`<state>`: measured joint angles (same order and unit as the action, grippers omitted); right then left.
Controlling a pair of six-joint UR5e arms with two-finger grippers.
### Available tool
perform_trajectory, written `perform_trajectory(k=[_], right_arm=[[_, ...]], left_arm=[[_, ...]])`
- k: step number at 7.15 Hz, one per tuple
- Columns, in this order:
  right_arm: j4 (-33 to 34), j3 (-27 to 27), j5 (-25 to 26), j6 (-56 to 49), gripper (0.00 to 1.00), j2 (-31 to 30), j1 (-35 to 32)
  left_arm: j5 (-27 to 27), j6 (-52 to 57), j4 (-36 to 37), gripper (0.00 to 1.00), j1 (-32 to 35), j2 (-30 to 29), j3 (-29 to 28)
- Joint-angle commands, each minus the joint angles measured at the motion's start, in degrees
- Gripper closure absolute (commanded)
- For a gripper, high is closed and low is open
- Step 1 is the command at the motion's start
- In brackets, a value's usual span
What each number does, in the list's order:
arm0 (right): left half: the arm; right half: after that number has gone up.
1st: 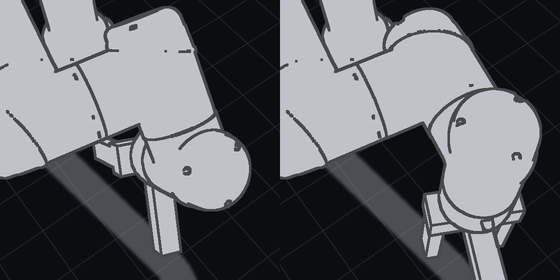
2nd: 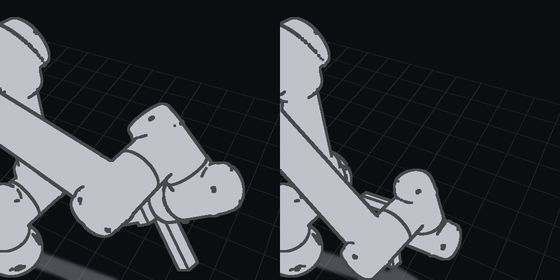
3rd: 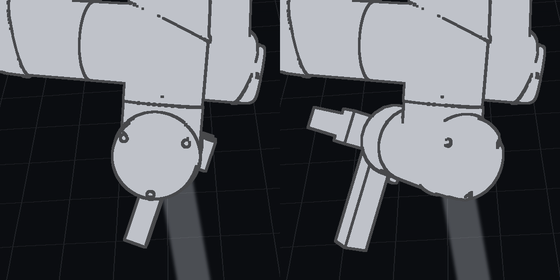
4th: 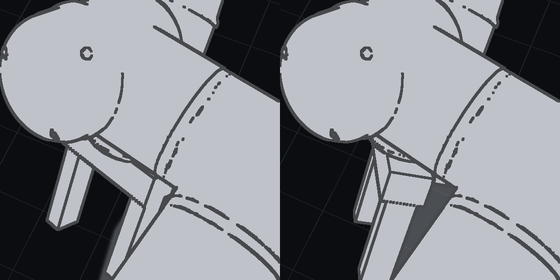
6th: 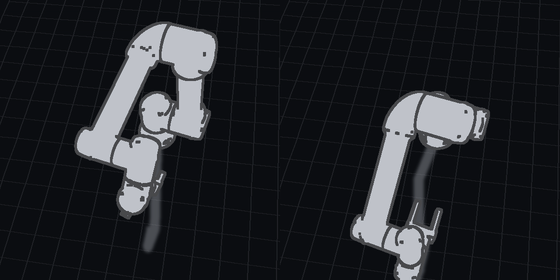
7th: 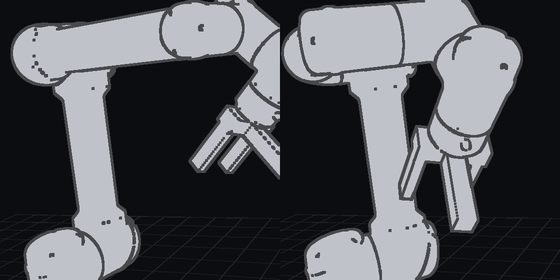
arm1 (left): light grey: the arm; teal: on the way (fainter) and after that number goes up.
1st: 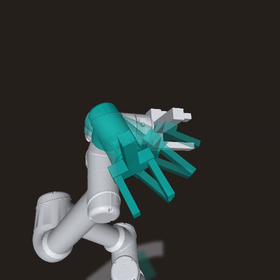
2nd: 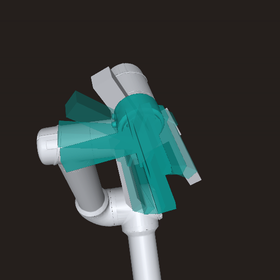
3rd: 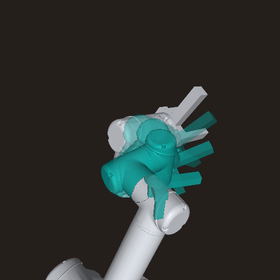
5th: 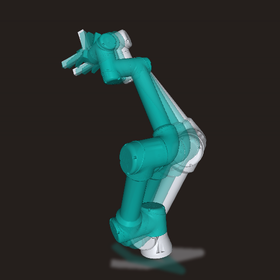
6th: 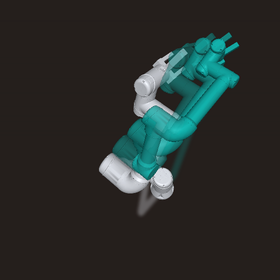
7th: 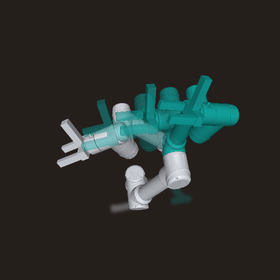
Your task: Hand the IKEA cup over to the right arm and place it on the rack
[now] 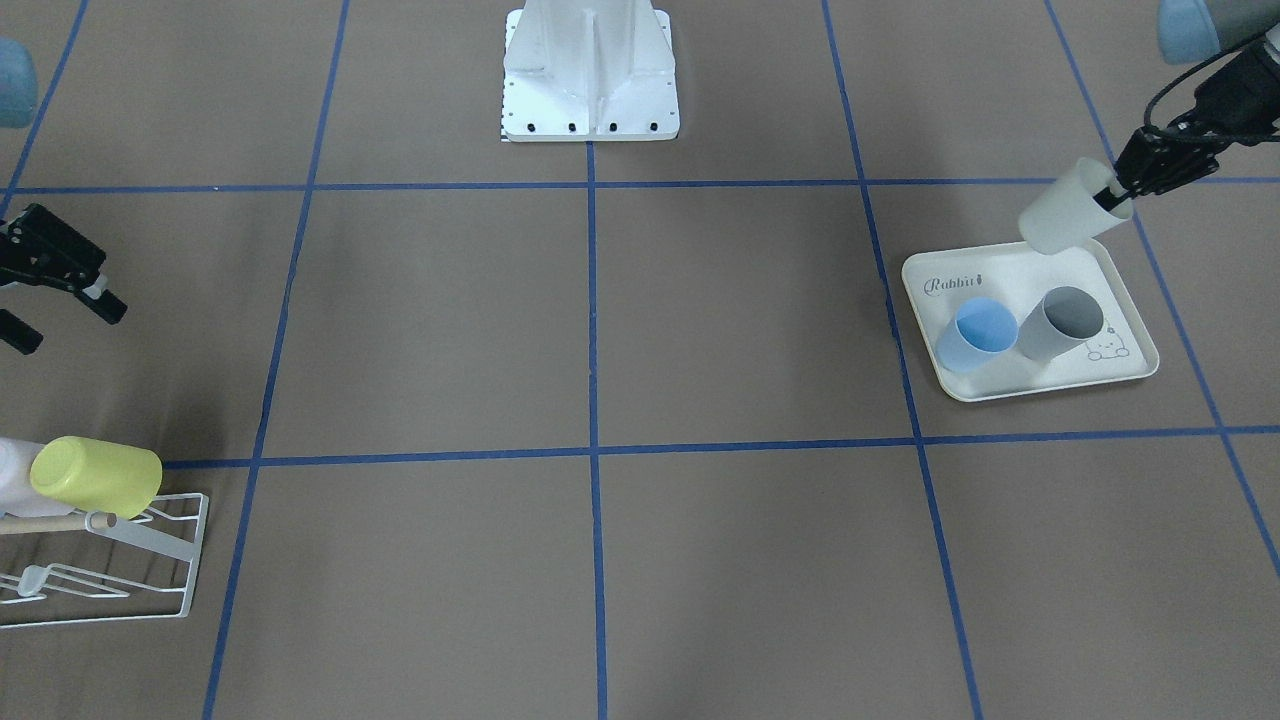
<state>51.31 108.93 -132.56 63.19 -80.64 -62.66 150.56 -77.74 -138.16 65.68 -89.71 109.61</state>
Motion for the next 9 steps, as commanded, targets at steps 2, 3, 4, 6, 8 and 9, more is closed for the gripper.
perform_trajectory(k=[2, 3, 4, 6, 8, 9], right_arm=[[-14.46, -0.13, 0.37, 21.57, 0.02, 5.39, 7.54], [-18.14, -0.30, 0.63, 23.36, 0.02, 6.97, 9.73], [-21.65, -0.39, 1.76, 24.42, 0.02, 8.03, 11.40], [-25.28, -0.39, 4.22, 29.16, 0.02, 11.71, 13.87], [-31.33, -1.00, 9.30, 34.68, 0.02, 13.05, 17.29], [-36.23, -1.44, 13.34, 38.72, 0.02, 13.49, 20.27]], left_arm=[[-5.85, -20.36, -5.71, 1.00, -10.00, -16.58, -1.69], [-12.07, -27.91, -10.94, 1.00, -15.09, -19.51, -2.03], [-19.18, -36.08, -19.52, 1.00, -19.23, -20.23, -2.73], [-29.06, -48.24, -37.36, 1.00, -25.05, -21.29, -7.89], [-34.52, -59.41, -51.00, 1.00, -27.16, -24.26, -13.61], [-40.02, -62.59, -57.33, 1.00, -30.14, -24.89, -15.29]])
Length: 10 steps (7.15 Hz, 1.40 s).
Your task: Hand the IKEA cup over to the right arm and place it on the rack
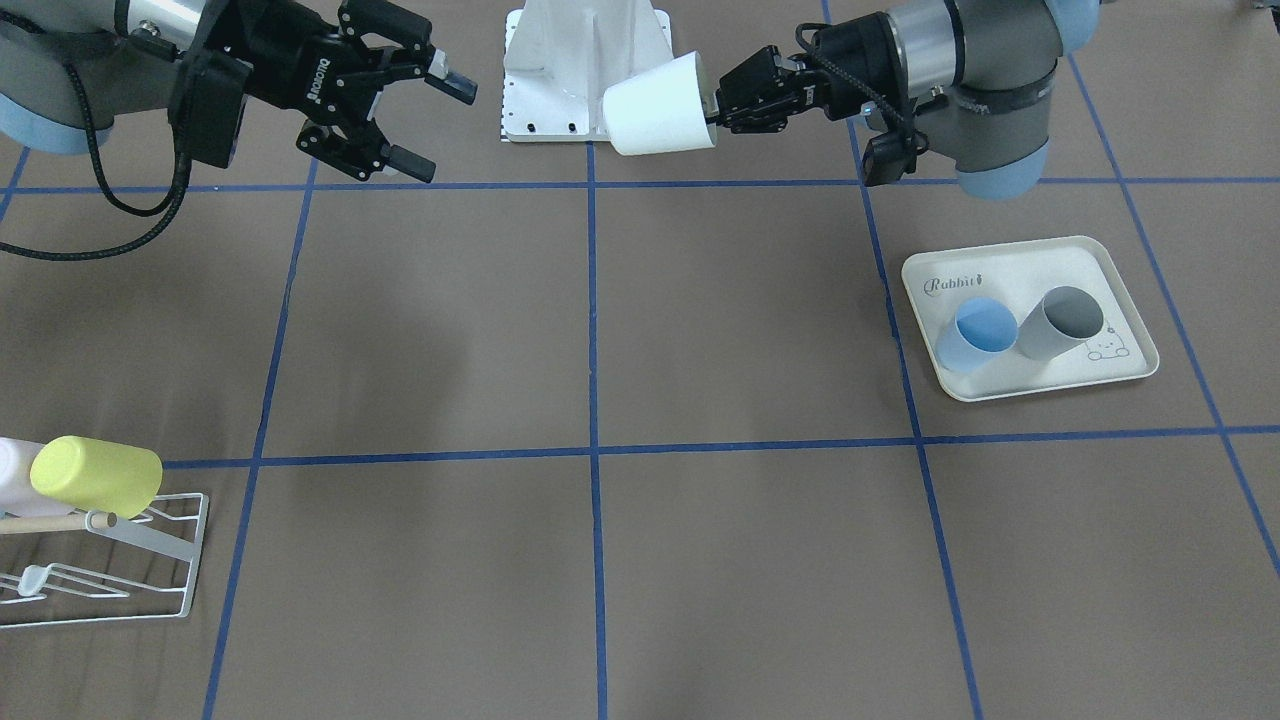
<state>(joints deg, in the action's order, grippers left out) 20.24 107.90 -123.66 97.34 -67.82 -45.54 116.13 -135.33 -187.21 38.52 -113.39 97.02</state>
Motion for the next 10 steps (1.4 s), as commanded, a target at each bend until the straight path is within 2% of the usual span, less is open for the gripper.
perform_trajectory(k=[1, 2, 4, 10], right_arm=[[-10.08, -0.93, 7.79, 7.13, 0.02, 0.76, 5.70], [-12.39, -1.20, 10.69, 9.86, 0.02, 1.80, 7.55], [-13.82, -1.46, 11.69, 14.97, 0.02, 4.44, 8.01], [-13.82, -1.46, 12.92, 15.77, 0.02, 5.33, 10.21]], left_arm=[[-9.39, -5.21, -11.22, 1.00, -5.80, -1.22, -2.80], [-11.69, -5.21, -12.81, 1.00, -7.66, -1.22, -2.80], [-16.09, -5.21, -16.25, 1.00, -10.30, -1.48, -2.80], [-18.03, -6.18, -16.17, 1.00, -10.75, -3.68, -2.80]])
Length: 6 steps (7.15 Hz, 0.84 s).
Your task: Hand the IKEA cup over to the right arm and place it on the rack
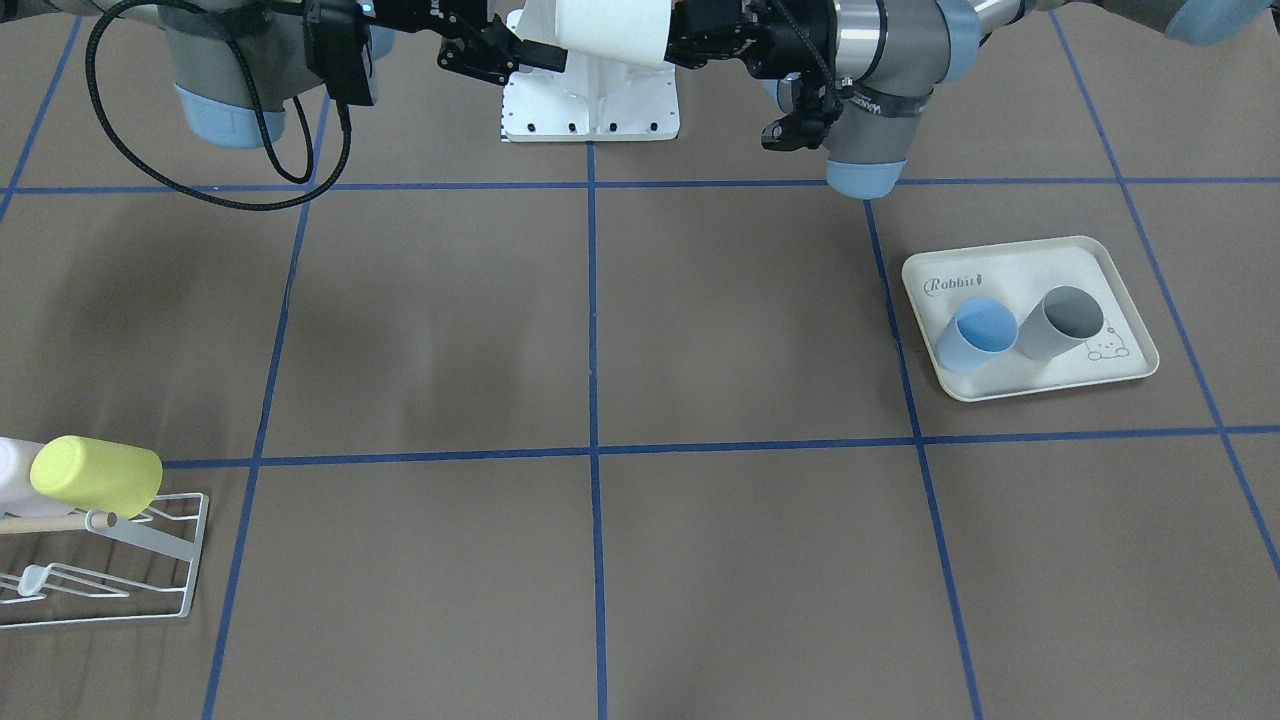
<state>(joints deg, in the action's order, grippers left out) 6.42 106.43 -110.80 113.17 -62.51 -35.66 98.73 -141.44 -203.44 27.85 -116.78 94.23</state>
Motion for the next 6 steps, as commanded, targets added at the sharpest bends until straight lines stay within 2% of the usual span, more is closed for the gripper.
perform_trajectory(k=[1, 3, 4, 5, 6], right_arm=[[0.00, 0.00, 0.06, -0.06, 0.02, 0.01, 0.42], [-0.35, 0.09, 0.06, 0.03, 0.03, 0.01, 0.85], [-0.35, 0.09, 0.06, 0.03, 0.07, 0.01, 0.86], [-0.35, 0.09, 0.06, -0.06, 0.16, 0.01, 0.86], [-0.44, 0.09, 0.06, -0.06, 0.38, 0.01, 0.86]], left_arm=[[-0.65, -0.24, 0.06, 1.00, -0.17, -0.29, -0.28], [-1.43, -0.24, 0.06, 1.00, -0.34, -0.99, -0.54], [-1.44, -0.24, 0.06, 1.00, -0.34, -0.99, -0.54], [-1.44, -0.24, 0.06, 1.00, -0.34, -0.99, -0.54], [-1.44, -0.16, 0.06, 1.00, -0.34, -0.99, -0.63]])
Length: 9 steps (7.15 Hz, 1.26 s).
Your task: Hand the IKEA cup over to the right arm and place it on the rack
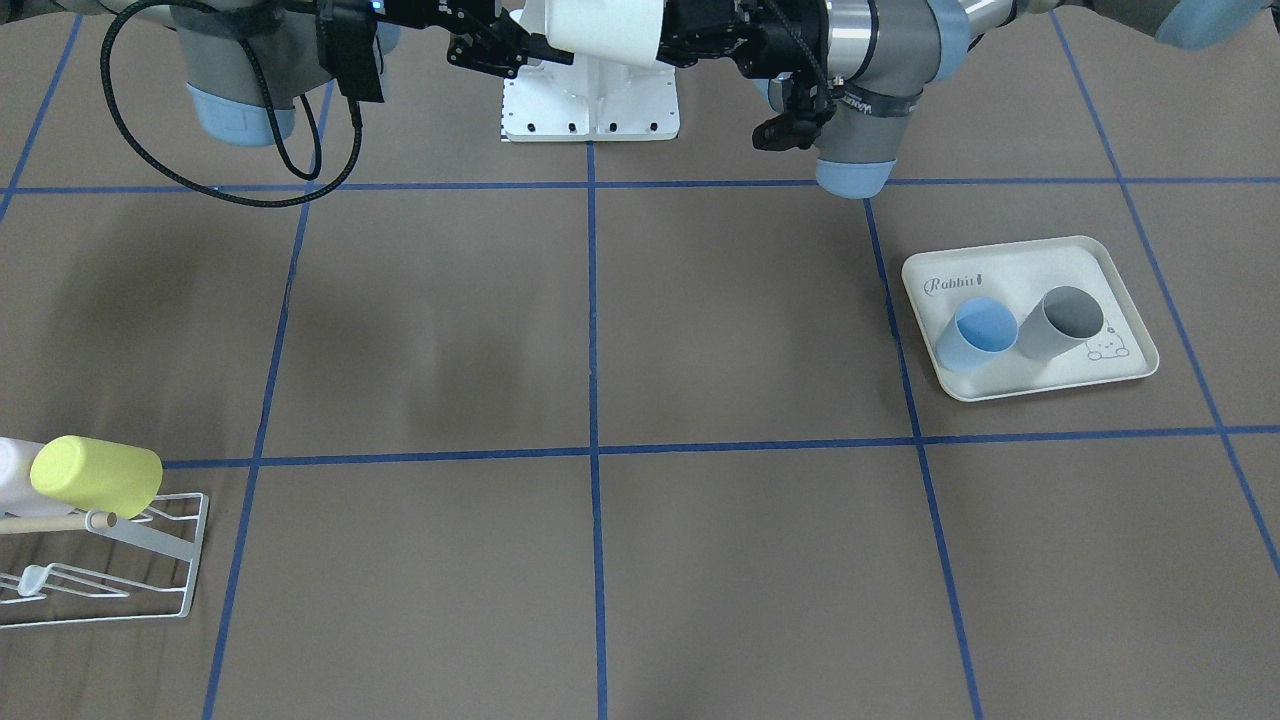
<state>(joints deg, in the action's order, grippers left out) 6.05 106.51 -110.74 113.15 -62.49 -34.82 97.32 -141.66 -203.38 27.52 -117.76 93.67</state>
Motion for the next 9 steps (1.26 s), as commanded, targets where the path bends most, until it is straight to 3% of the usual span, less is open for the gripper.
perform_trajectory(k=[1, 2, 3, 5, 7, 8, 9], right_arm=[[-0.77, -0.08, 0.00, -0.03, 0.51, -0.09, 0.02], [-0.78, 0.01, 0.00, -0.03, 0.60, 0.00, 0.02], [-0.78, -0.08, 0.00, -0.03, 0.65, 0.00, 0.02], [-0.78, 0.10, 0.44, -0.12, 0.66, 0.00, -0.24], [1.22, -1.64, 5.43, -3.25, 0.65, 0.00, -1.64], [8.37, -2.44, 5.45, -11.03, 0.64, 0.26, -3.83], [14.89, -2.63, 5.54, -18.15, 0.64, 0.26, -5.76]], left_arm=[[-0.02, -0.02, 0.00, 0.83, -0.01, -0.02, -0.24], [-0.02, 0.07, 0.17, 0.31, -0.01, -0.02, -0.24], [-0.02, 0.07, 0.26, 0.00, -0.01, 0.07, -0.07], [0.06, 0.77, -0.08, 0.00, 1.21, 1.73, 0.46], [0.68, 0.86, 0.61, 0.00, 6.73, 5.42, -0.15], [1.20, 0.95, 1.22, 0.00, 10.59, 6.13, -3.12], [7.56, 0.95, 2.45, 0.00, 15.59, 6.22, -5.93]])
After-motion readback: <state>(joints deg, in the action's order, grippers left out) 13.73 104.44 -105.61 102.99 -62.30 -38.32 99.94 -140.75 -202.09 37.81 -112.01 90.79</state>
